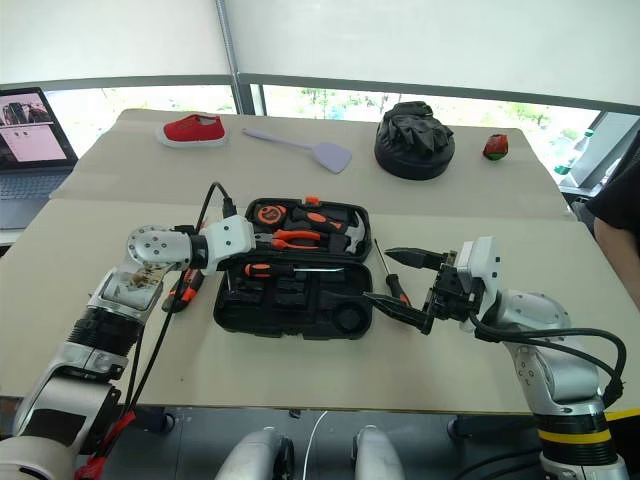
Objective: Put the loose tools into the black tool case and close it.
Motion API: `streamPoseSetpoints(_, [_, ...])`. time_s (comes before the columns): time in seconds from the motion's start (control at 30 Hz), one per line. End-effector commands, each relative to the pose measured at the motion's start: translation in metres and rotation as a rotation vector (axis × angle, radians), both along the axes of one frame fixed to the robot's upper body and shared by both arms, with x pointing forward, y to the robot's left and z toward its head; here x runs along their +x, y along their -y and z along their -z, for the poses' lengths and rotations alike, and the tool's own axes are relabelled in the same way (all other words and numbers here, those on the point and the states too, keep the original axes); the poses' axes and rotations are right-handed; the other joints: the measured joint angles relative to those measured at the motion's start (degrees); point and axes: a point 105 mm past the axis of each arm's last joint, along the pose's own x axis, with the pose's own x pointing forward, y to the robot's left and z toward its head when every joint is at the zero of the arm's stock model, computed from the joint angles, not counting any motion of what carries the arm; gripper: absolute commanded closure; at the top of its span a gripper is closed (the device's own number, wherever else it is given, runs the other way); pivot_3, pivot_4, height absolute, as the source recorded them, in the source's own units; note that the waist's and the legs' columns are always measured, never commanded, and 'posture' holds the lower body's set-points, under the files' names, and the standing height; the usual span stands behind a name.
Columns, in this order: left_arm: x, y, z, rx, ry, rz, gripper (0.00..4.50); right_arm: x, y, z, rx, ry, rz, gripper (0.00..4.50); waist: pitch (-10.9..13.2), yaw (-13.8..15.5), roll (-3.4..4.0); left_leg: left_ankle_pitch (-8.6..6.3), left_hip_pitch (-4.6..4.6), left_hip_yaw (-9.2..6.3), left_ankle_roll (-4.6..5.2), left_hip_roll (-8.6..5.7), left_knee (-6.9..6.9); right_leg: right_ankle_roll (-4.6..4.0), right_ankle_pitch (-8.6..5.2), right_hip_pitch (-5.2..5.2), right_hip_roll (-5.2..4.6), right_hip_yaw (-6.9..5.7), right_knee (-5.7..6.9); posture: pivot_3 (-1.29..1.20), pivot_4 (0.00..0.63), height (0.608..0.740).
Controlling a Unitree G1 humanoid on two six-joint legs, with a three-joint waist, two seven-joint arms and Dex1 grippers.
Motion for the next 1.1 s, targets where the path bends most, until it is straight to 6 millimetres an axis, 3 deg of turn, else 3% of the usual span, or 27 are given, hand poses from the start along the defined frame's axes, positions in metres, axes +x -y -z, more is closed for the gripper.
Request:
streamPoseSetpoints(0.03, [-0.002,0.014,0.004,-0.036,-0.025,0.024,4.46,-0.002,0.0,-0.01,-0.002,0.049,-0.005,0.0,0.0,0.03,0.0,0.0,-0.04,0.0,0.0,0.0,0.02,0.01,0.01,0.0,0.0,-0.01,0.0,0.0,0.15,0.74])
streamPoseSetpoints(0.17, [-0.004,0.017,0.022,0.029,-0.047,0.025,4.46,-0.004,-0.001,-0.013,0.001,0.065,0.001,0.0,-0.01,-0.06,0.01,-0.01,-0.05,-0.02,0.02,-0.02,0.03,0.04,0.03,0.01,0.0,0.0,0.01,0.0,0.15,0.74])
streamPoseSetpoints(0.3, [-0.003,0.013,0.052,0.198,-0.078,0.0,4.46,-0.006,-0.002,-0.007,-0.001,0.05,0.006,0.0,-0.05,0.17,0.03,-0.01,0.08,-0.03,0.02,-0.03,0.03,0.04,0.02,0.14,-0.01,-0.01,-0.05,0.0,0.15,0.74])
streamPoseSetpoints(0.43, [-0.002,0.018,0.06,0.19,-0.133,-0.033,4.46,-0.005,-0.002,-0.006,0.007,0.046,0.016,0.0,-0.27,0.33,0.33,-0.05,0.42,0.01,0.08,-0.05,0.02,0.09,-0.01,0.46,-0.08,0.04,-0.1,0.0,0.15,0.74])
streamPoseSetpoints(0.57, [-0.001,0.029,0.039,0.051,-0.096,-0.013,4.46,-0.002,0.004,-0.004,0.01,0.051,0.063,0.0,-0.34,0.55,0.44,-0.05,0.89,-0.03,0.08,-0.03,0.01,0.12,-0.05,0.95,-0.08,0.02,-0.13,0.0,0.15,0.74])
streamPoseSetpoints(0.73, [0.001,0.015,-0.024,-0.264,0.007,-0.007,4.46,-0.002,0.028,0.008,-0.014,0.028,0.179,0.0,-0.33,0.42,0.43,-0.11,0.59,-0.05,0.16,-0.01,-0.02,0.14,-0.04,0.74,-0.09,0.01,-0.31,0.0,0.15,0.74])
streamPoseSetpoints(0.77, [-0.006,0.009,-0.04,-0.347,0.023,0.027,3.95,-0.004,0.037,0.014,-0.023,0.021,0.224,0.0,-0.33,0.3,0.42,-0.11,0.35,-0.04,0.16,-0.02,0.0,0.14,-0.02,0.45,-0.09,0.03,-0.26,0.0,0.15,0.74])
streamPoseSetpoints(0.8, [-0.012,-0.001,-0.055,-0.422,0.045,0.043,3.76,-0.007,0.046,0.021,-0.046,0.014,0.267,0.0,-0.33,0.08,0.42,-0.1,-0.01,-0.03,0.16,-0.02,0.06,0.14,-0.01,0.05,-0.08,0.06,0.1,0.0,0.15,0.74])
streamPoseSetpoints(0.87, [-0.026,-0.018,-0.066,-0.479,0.069,0.063,3.12,-0.017,0.058,0.035,-0.101,-0.002,0.316,0.0,-0.33,-0.05,0.43,-0.09,-0.24,-0.09,0.16,0.01,0.07,0.13,0.0,-0.17,-0.06,0.0,0.15,0.0,0.15,0.74])
streamPoseSetpoints(0.97, [-0.056,-0.046,-0.057,-0.455,-0.009,0.084,2.06,-0.027,0.081,0.061,-0.164,-0.11,0.471,0.0,-0.4,-0.74,0.58,-0.15,-0.15,-0.03,0.23,0.02,-0.07,0.12,-0.01,-0.15,-0.07,0.08,0.04,0.0,0.15,0.74])
streamPoseSetpoints(1.1, [-0.078,-0.087,-0.047,-0.394,-0.064,0.015,0.46,-0.041,0.091,0.079,-0.162,-0.215,0.539,0.0,-0.37,-1.19,0.63,-0.18,0.12,0.06,0.25,0.03,-0.07,0.17,-0.08,0.1,-0.14,0.16,-0.27,0.0,0.15,0.74])
